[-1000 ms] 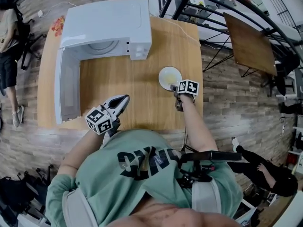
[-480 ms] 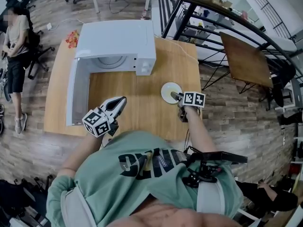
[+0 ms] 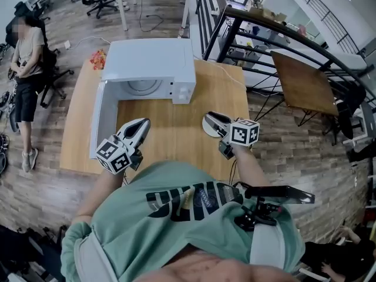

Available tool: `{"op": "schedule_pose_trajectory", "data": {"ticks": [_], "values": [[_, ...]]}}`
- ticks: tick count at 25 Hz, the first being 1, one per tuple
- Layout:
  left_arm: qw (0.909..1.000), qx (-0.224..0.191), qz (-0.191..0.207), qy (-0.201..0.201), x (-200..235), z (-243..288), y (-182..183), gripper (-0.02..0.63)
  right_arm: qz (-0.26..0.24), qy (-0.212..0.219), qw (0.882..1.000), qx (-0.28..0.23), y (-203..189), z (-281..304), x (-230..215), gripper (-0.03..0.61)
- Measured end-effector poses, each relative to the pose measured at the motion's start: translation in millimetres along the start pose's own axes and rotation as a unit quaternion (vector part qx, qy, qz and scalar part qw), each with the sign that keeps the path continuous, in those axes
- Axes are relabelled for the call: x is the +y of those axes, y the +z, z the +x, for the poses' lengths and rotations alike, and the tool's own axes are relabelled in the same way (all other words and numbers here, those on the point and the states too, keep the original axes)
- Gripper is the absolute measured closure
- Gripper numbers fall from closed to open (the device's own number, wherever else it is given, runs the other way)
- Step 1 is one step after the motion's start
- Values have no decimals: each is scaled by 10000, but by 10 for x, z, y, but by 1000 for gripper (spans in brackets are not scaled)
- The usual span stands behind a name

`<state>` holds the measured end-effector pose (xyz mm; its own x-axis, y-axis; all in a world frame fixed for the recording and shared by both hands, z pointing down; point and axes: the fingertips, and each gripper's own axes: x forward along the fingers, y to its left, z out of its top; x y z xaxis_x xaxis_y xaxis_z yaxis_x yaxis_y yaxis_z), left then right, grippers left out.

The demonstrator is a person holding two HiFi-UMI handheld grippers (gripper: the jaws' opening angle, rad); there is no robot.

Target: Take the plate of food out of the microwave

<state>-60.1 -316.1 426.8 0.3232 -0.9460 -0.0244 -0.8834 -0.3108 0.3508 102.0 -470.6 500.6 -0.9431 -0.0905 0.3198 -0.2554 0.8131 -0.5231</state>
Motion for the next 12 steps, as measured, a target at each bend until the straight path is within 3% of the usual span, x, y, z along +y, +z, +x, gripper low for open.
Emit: {"op": "schedule_pose_trajectory", "data": {"ticks": [6, 12], "values": [[9994, -214, 264, 31, -31, -102, 336, 611, -423, 560, 9960, -547, 386, -109, 501, 569], [9978, -303, 589, 40, -84, -153, 443, 611, -678, 987, 9899, -756, 512, -155, 833, 571]]}}
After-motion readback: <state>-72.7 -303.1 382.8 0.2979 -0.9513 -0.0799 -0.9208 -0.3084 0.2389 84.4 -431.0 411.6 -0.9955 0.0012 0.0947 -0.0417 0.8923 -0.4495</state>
